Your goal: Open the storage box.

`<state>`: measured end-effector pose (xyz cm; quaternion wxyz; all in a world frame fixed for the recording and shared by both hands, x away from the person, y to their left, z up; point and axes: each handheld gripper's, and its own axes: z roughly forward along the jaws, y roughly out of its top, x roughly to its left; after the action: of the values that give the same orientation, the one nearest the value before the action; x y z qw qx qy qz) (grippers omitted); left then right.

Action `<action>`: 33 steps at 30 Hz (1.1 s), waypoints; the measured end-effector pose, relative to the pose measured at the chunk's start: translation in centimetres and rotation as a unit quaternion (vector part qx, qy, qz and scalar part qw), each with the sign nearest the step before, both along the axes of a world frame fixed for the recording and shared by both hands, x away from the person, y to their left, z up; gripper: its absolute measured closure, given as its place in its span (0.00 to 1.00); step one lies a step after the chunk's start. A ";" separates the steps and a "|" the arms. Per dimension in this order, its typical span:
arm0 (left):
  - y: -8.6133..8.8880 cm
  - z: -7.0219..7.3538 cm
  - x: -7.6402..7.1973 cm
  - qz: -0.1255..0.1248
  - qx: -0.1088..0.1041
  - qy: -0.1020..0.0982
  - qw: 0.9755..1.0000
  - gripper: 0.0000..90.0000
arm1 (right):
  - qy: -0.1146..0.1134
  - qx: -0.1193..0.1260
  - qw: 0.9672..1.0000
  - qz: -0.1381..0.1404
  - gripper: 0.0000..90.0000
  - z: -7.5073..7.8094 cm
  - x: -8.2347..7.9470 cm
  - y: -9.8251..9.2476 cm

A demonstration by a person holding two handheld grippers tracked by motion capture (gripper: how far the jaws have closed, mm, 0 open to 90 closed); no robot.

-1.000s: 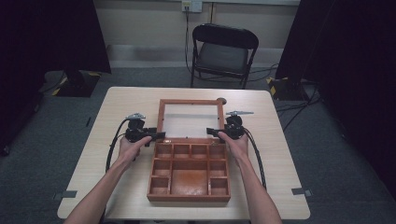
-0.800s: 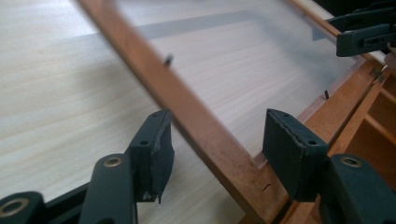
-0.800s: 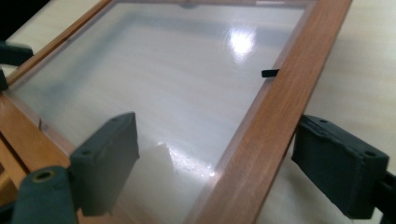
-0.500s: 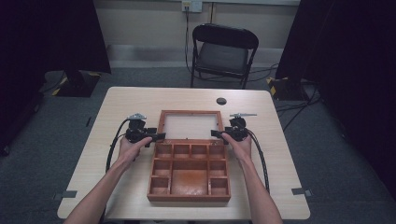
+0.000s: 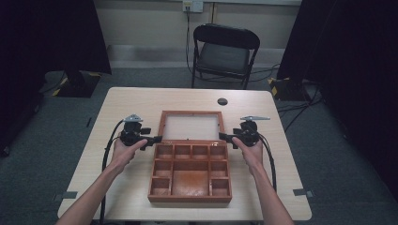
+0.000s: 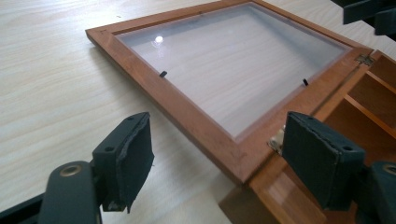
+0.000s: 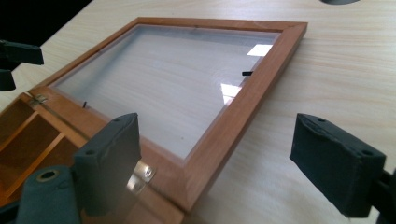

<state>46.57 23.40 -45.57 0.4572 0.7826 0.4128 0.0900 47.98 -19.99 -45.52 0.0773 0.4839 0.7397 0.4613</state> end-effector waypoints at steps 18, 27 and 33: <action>1.9 -0.3 -4.6 -0.009 0.040 0.006 0.999 0.24 | -0.009 -0.037 0.999 -0.021 0.17 0.9 -6.5 -4.3; 3.8 -1.4 -6.0 0.006 0.063 0.024 0.998 0.24 | 0.000 -0.057 0.998 -0.034 0.17 0.3 -9.2 -6.6; 4.9 -2.1 -6.9 0.017 0.076 0.027 0.997 0.24 | 0.009 -0.083 0.996 -0.042 0.16 -0.6 -10.9 -7.7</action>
<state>39.63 28.31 -47.67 0.3833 0.8102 0.4302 0.1076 37.10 -27.69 -46.12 0.1294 0.5106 0.7552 0.3902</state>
